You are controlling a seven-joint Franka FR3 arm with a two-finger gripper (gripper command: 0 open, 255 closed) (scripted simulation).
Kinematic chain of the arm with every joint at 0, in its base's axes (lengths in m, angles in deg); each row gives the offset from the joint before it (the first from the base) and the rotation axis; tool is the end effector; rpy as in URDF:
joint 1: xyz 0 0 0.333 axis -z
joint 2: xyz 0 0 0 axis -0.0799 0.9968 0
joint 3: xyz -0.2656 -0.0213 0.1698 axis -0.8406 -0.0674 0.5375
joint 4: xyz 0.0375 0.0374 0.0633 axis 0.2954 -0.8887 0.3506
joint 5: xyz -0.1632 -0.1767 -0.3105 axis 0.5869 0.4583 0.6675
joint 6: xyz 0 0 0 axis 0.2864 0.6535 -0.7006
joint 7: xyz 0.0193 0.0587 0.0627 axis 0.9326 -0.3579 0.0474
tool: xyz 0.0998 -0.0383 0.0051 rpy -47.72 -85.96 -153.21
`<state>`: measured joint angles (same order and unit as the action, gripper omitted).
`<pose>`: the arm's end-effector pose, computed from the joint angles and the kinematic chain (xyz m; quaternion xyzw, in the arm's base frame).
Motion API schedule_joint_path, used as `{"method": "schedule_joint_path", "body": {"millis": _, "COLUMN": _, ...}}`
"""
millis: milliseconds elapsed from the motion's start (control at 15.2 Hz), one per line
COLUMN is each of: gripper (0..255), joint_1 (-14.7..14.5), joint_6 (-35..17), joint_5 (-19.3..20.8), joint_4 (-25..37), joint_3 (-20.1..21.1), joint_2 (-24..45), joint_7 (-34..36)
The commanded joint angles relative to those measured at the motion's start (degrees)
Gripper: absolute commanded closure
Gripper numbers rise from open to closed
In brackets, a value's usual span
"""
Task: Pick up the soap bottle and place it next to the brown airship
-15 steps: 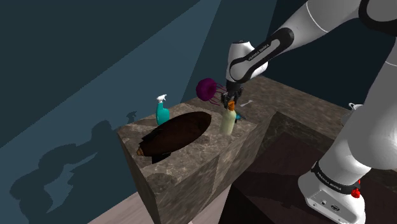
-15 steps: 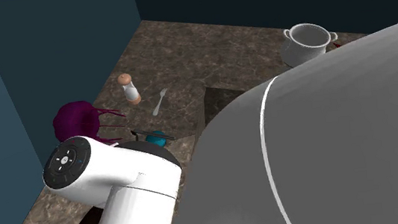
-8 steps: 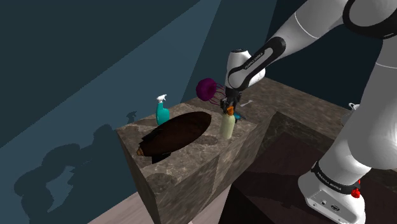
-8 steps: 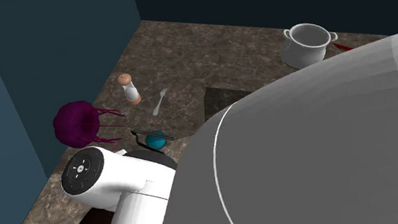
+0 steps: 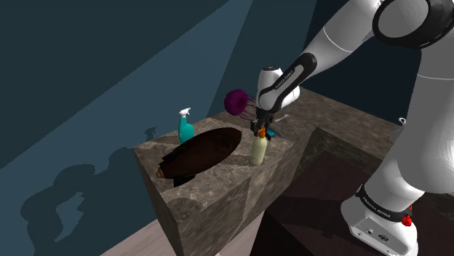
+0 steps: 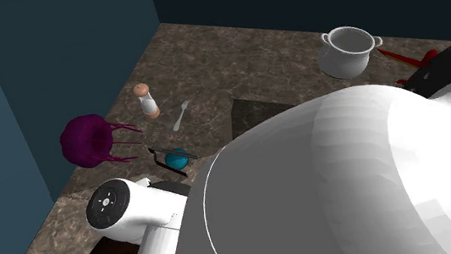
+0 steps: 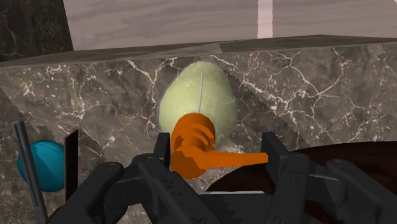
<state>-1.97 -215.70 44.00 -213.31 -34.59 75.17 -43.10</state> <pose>0.5224 -0.0332 0.2103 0.9981 -0.0505 -0.0004 0.0347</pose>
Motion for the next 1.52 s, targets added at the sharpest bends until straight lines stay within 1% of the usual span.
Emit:
{"method": "schedule_joint_path", "body": {"millis": 0, "gripper": 255, "joint_1": 0.11, "joint_6": -0.50, "joint_5": -0.12, "joint_4": 0.08, "joint_3": 0.05, "joint_2": 0.52, "joint_7": -0.12}}
{"method": "schedule_joint_path", "body": {"millis": 396, "gripper": 255, "joint_1": 0.11, "joint_6": -0.50, "joint_5": -0.12, "joint_4": 0.08, "joint_3": 0.05, "joint_2": 0.52, "joint_7": -0.12}}
{"method": "schedule_joint_path", "body": {"millis": 462, "gripper": 0, "joint_1": 0.11, "joint_6": -0.49, "joint_5": -0.12, "joint_4": 0.08, "joint_3": 0.05, "joint_2": 0.51, "joint_7": -0.12}}
{"method": "schedule_joint_path", "body": {"millis": 792, "gripper": 0, "joint_1": 0.11, "joint_6": -0.49, "joint_5": -0.12, "joint_4": 0.08, "joint_3": 0.05, "joint_2": 0.51, "joint_7": -0.12}}
{"method": "schedule_joint_path", "body": {"millis": 1056, "gripper": 0, "joint_1": -0.75, "joint_6": 6.15, "joint_5": 1.24, "joint_4": 0.22, "joint_3": -0.56, "joint_2": -6.03, "joint_7": 0.85}}
{"method": "schedule_joint_path", "body": {"millis": 1452, "gripper": 0, "joint_1": -0.73, "joint_6": 6.15, "joint_5": 1.25, "joint_4": 0.22, "joint_3": -0.53, "joint_2": -6.03, "joint_7": 0.86}}
